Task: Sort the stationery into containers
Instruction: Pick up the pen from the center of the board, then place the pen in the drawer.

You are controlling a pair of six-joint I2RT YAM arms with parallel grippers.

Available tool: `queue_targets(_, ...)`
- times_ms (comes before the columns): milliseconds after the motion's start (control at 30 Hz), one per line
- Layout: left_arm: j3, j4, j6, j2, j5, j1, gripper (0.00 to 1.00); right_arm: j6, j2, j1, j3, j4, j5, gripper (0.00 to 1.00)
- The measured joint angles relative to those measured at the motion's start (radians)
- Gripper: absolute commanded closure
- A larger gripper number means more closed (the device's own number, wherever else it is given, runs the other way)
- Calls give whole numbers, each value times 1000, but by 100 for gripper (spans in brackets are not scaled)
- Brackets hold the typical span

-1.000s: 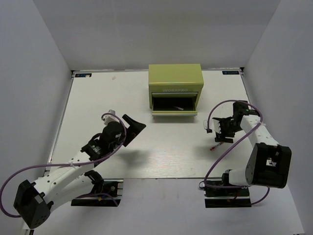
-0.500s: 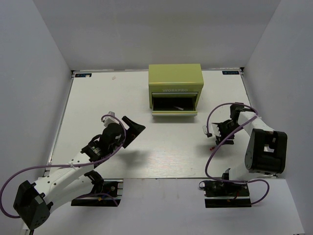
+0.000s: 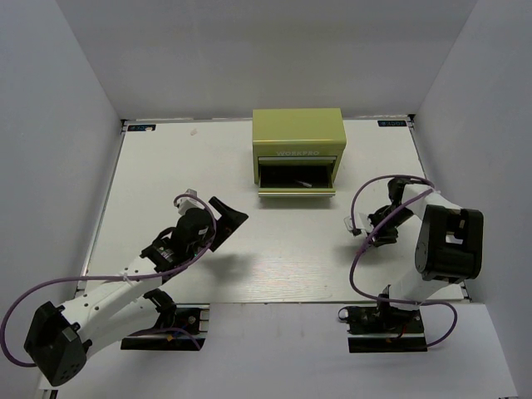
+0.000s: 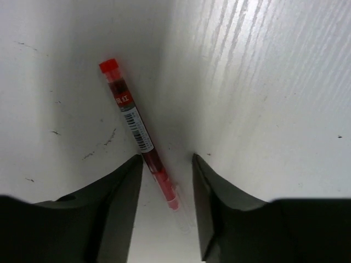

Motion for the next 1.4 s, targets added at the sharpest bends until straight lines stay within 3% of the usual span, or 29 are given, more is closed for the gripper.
queue_targets(100, 0, 7, 0, 4, 0, 0, 0, -8, 18, 0, 18, -16, 1, 70)
queue_targets(333, 0, 18, -2, 26, 0, 0, 0, -7, 23, 2, 23, -21, -6, 92)
queue_targets(567, 3, 64, -8, 84, 1, 0, 0, 63, 16, 44, 84, -77, -117, 98)
queue_targets(900, 29, 169, -8, 229, 32, 0, 0, 374, -43, 227, 434, -43, -379, 97)
queue_targets(1200, 48, 203, 19, 269, 64, 0, 0, 735, 51, 404, 575, 171, -420, 97)
queue_targets(1267, 48, 203, 23, 269, 66, 0, 0, 787, 89, 426, 579, 213, -410, 93)
queue_targets(1400, 48, 203, 27, 269, 69, 0, 0, 860, 166, 456, 584, 278, -367, 60)
